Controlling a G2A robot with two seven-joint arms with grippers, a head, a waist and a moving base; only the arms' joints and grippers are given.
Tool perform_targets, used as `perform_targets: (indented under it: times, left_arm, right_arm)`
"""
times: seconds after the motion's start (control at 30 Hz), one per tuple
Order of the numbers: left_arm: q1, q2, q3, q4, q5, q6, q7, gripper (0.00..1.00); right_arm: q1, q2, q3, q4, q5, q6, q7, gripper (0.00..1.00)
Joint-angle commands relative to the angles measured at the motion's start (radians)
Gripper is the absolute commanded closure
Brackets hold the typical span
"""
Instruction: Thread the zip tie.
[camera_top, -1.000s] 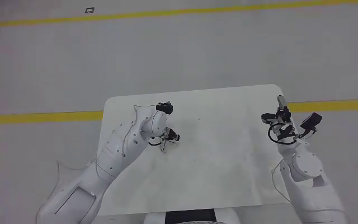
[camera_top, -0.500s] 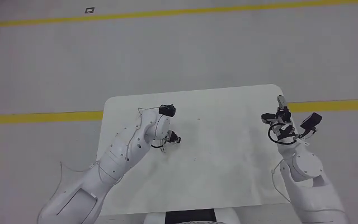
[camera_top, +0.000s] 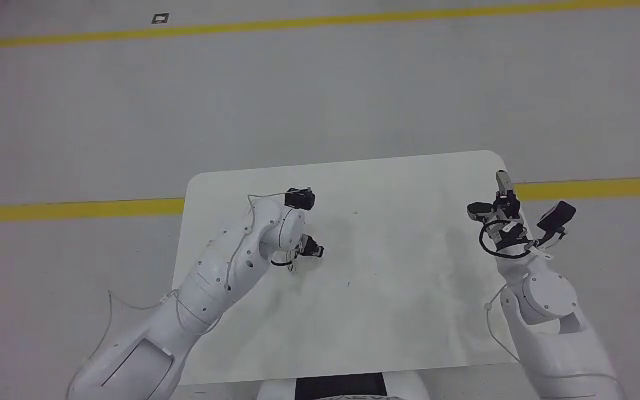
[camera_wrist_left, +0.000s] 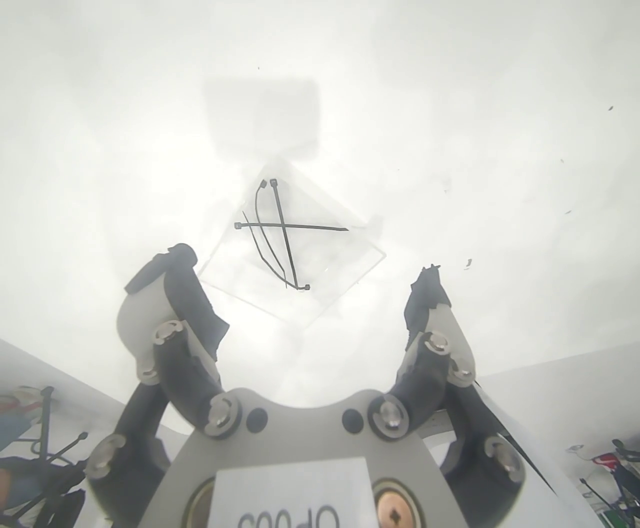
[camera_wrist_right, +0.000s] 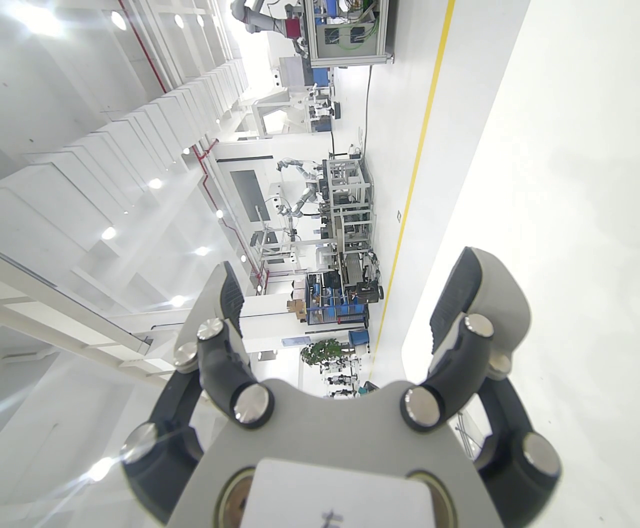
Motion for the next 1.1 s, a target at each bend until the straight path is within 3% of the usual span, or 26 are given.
perform_targets:
  times: [0.0,0.13,0.2,0.23,0.27,0.33,0.37,0.7,0.83,0.97,1.07]
  left_arm:
    - [0.004,0.000,-0.003,0.004,0.023,0.000,0.012,0.00]
    - [0.007,-0.006,-0.014,-0.008,0.053,0.000,-0.011,0.00]
    - [0.010,-0.010,-0.021,-0.016,0.058,0.000,-0.011,0.09]
    - [0.011,-0.011,-0.024,-0.017,0.060,0.000,-0.011,0.14]
    - [0.012,-0.012,-0.026,-0.018,0.063,0.000,-0.011,0.32]
    - [0.014,-0.015,-0.031,-0.015,0.068,0.000,-0.011,0.50]
    - [0.014,-0.016,-0.034,-0.015,0.069,0.000,-0.011,0.53]
    - [0.030,-0.034,-0.056,0.015,0.079,0.000,-0.011,0.67]
    - [0.028,-0.042,-0.050,0.044,0.073,0.000,-0.009,0.70]
    - [0.019,-0.052,-0.033,0.090,0.057,0.000,0.006,0.82]
    - [0.010,-0.057,-0.024,0.122,0.043,-0.004,0.020,0.83]
  right_arm:
    - [0.000,0.000,0.000,0.000,0.000,0.000,0.000,0.00]
    - [0.000,0.000,0.000,0.000,0.000,0.000,0.000,0.00]
    - [0.000,0.000,0.000,0.000,0.000,0.000,0.000,0.00]
    - [0.000,0.000,0.000,0.000,0.000,0.000,0.000,0.00]
    - [0.000,0.000,0.000,0.000,0.000,0.000,0.000,0.00]
    - [0.000,0.000,0.000,0.000,0.000,0.000,0.000,0.00]
    - [0.000,0.000,0.000,0.000,0.000,0.000,0.000,0.00]
    - [0.000,0.000,0.000,0.000,0.000,0.000,0.000,0.00]
    - [0.000,0.000,0.000,0.000,0.000,0.000,0.000,0.00]
    - [0.000,0.000,0.000,0.000,0.000,0.000,0.000,0.00]
    - [0.000,0.000,0.000,0.000,0.000,0.000,0.000,0.00]
